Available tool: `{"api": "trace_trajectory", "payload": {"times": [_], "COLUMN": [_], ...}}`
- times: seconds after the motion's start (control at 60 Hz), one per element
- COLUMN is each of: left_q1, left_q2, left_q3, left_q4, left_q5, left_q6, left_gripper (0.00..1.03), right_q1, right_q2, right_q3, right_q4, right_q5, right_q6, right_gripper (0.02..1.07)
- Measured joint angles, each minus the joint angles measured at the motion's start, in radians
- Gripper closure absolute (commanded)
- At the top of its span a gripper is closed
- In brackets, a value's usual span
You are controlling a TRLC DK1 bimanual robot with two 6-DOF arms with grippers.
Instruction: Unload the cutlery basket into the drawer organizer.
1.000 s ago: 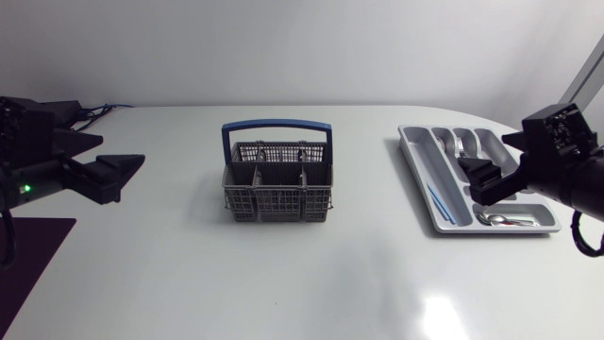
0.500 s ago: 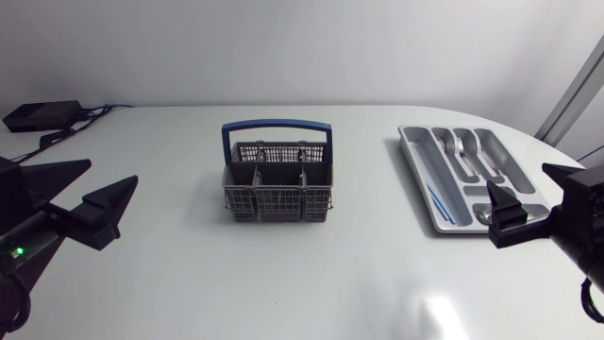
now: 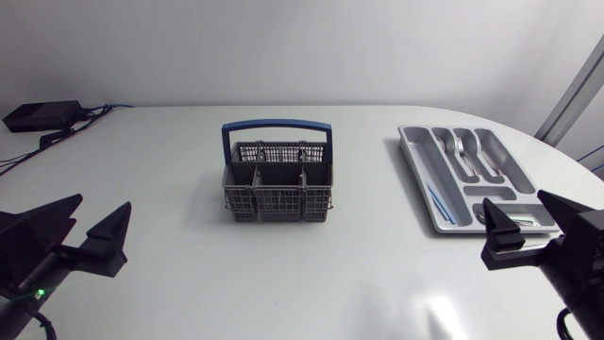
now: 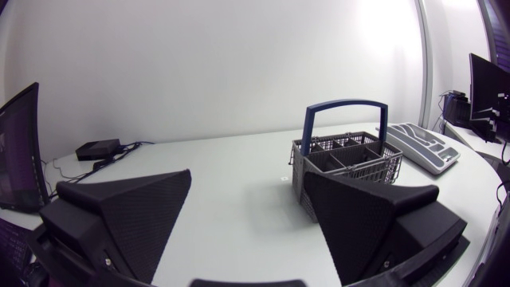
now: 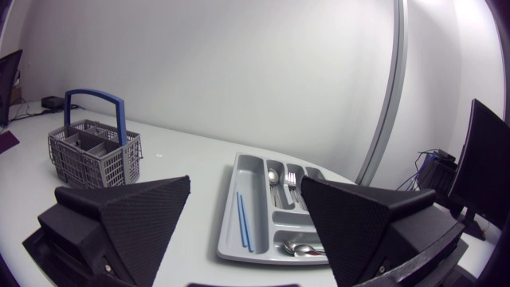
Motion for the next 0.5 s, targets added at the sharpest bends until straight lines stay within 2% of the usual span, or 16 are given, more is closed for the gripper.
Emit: {"api": "trace_trajectory", "payload": {"times": [0.317,0.5], "left_q1": [-0.006,-0.008], "left_q2": [-0.154,-0.176], "left_q3": [-0.133,-0.134], "left_q4": [0.055,0.057], "left_q5": [-0.096,-0.1], "left_q6": [-0.064,-0.071], "left_gripper": [0.04,0.04], "right_q1": [0.025,0.026], "right_q2": [-0.158,-0.174], "right_q3": [-0.108,-0.119], "right_q4": [0.0,0.001], "right_q5": [0.019,0.022], "right_q6": [0.128,0.149], "right_gripper": [0.07,0.07]}}
